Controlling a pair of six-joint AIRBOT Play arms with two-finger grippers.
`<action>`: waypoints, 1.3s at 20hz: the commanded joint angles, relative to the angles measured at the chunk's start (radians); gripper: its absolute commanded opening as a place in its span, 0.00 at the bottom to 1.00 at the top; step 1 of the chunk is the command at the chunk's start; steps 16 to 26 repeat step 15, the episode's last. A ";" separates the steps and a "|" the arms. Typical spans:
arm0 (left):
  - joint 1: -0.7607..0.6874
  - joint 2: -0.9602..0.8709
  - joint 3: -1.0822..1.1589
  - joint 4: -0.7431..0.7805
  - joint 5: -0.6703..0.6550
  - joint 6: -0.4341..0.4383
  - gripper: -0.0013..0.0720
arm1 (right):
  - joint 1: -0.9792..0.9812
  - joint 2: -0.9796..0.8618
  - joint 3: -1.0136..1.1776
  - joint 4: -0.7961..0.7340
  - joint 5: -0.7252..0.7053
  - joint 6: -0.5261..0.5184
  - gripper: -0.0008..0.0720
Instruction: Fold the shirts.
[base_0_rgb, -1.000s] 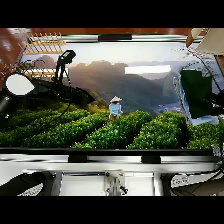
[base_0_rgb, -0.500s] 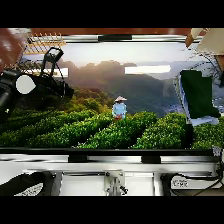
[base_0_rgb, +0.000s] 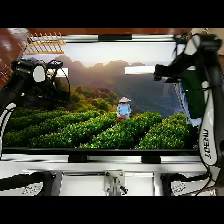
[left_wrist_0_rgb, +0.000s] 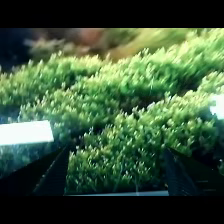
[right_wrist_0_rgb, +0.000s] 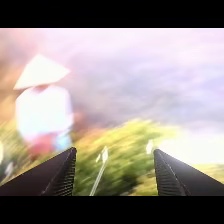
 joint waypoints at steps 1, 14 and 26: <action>0.002 -0.017 0.006 0.010 -0.014 -0.009 0.96 | 0.111 -0.040 -0.012 0.030 -0.005 0.024 0.83; 0.002 -0.017 0.006 -0.077 0.056 -0.008 0.93 | 0.182 -0.040 -0.012 0.064 -0.030 0.028 0.83; 0.002 -0.017 0.006 -0.077 0.056 -0.008 0.93 | 0.182 -0.040 -0.012 0.064 -0.030 0.028 0.83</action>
